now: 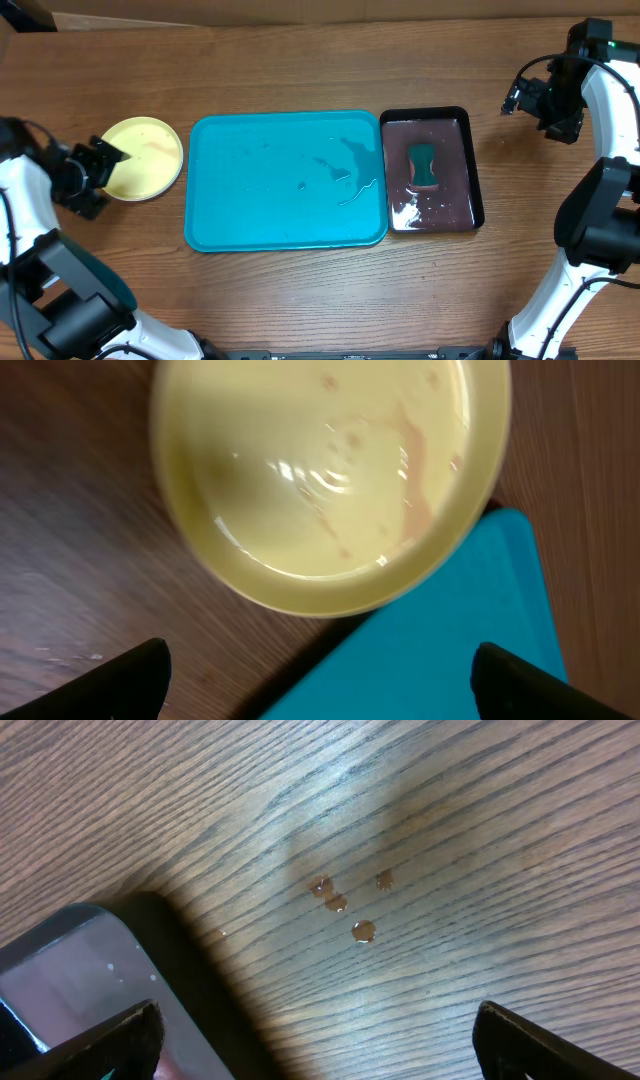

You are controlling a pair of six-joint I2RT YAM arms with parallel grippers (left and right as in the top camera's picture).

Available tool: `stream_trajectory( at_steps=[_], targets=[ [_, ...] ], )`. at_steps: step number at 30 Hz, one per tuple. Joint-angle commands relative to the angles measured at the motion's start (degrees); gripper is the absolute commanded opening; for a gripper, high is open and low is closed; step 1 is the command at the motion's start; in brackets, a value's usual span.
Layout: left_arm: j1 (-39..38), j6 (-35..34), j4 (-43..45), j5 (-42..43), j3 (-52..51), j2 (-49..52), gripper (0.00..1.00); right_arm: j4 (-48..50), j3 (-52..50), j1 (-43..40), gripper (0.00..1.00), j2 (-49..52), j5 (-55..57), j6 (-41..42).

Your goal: Clean dirty plates on tray and stack at the side

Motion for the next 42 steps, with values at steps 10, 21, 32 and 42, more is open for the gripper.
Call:
stream_trajectory(
  at_steps=[10, 21, 32, 42],
  targets=[
    [-26.23, 4.66, -4.20, -0.39, -0.46, -4.79, 0.88, 0.20, 0.87, -0.11, 1.00, -0.83, -0.22, 0.63],
    [-43.21, 4.70, -3.74, -4.92, -0.48, -4.76, 1.00, 0.20, 0.87, -0.11, 1.00, -0.83, -0.22, 0.63],
    [-48.19, 4.70, -2.89, -4.94, -0.48, -4.76, 1.00, 0.20, 0.87, -0.11, 1.00, -0.83, -0.22, 0.63],
    [-48.17, 4.70, -2.89, -4.94, -0.48, -4.76, 1.00, 0.33, 0.87, -0.11, 1.00, -0.83, -0.22, 0.61]
  ],
)
